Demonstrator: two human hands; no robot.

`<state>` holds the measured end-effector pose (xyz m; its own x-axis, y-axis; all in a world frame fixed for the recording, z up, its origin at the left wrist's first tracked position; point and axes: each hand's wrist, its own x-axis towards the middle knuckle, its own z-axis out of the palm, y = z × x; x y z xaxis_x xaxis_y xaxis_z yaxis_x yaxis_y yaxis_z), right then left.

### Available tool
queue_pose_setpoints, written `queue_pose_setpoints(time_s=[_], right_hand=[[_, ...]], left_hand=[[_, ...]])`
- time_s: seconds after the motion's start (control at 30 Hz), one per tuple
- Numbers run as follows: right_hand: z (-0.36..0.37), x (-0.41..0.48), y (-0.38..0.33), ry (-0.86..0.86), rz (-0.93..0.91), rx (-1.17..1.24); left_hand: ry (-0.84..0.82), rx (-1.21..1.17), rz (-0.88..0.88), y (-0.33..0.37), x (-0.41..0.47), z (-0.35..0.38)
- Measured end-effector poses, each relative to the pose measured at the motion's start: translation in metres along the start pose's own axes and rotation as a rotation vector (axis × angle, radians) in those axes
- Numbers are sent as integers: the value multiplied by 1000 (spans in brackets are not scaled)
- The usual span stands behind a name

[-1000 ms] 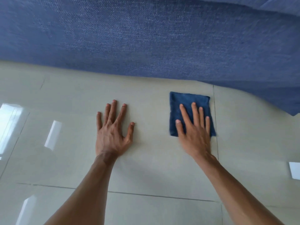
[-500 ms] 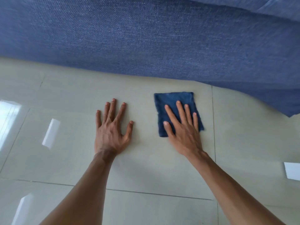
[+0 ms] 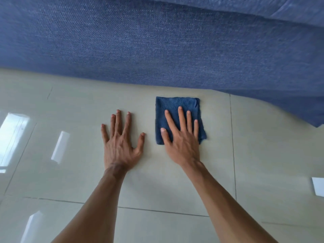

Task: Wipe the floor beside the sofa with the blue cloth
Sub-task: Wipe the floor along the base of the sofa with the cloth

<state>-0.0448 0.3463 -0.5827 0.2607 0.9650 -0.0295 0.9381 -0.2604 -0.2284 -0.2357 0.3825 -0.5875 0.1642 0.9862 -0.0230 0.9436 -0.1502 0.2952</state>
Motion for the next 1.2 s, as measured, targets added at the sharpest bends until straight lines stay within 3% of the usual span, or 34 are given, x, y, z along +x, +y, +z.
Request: queue_pose_setpoints(time_s=[0.07,0.13,0.2,0.27,0.4,0.5,0.6,0.7,0.83,0.9,1.0,1.13,1.2], right_hand=[[-8,-9,37,34,73,-51],[-14,-16,64,60,326,-31],[-13,-14,68,59,547,36],[-7,-4,44,69,615,77],[5,3,-27,37,273,33],[8,1,-26,32,103,48],[-2,-9,27,72,135,8],[-15,-19,74,59,385,11],[-9,-2,45,68,601,79],[-2,9,5,68,526,86],[8,5,-36,33,232,62],[0,-7,2,7,54,33],[-8,-18,37,15,109,6]], left_hand=[[-3,2,8,-1,0,1],[5,2,13,-2,0,3],[11,-3,19,-2,0,4],[10,-6,21,-1,1,4],[-6,-10,15,0,1,1],[-12,-12,17,-2,0,1],[-29,-9,28,-3,0,1],[-27,-8,27,-2,0,2],[-12,-3,31,-2,0,2],[-21,-1,30,-1,0,1],[-40,18,39,0,0,-1],[-52,6,43,-1,-1,-3],[-56,0,45,-1,0,-2]])
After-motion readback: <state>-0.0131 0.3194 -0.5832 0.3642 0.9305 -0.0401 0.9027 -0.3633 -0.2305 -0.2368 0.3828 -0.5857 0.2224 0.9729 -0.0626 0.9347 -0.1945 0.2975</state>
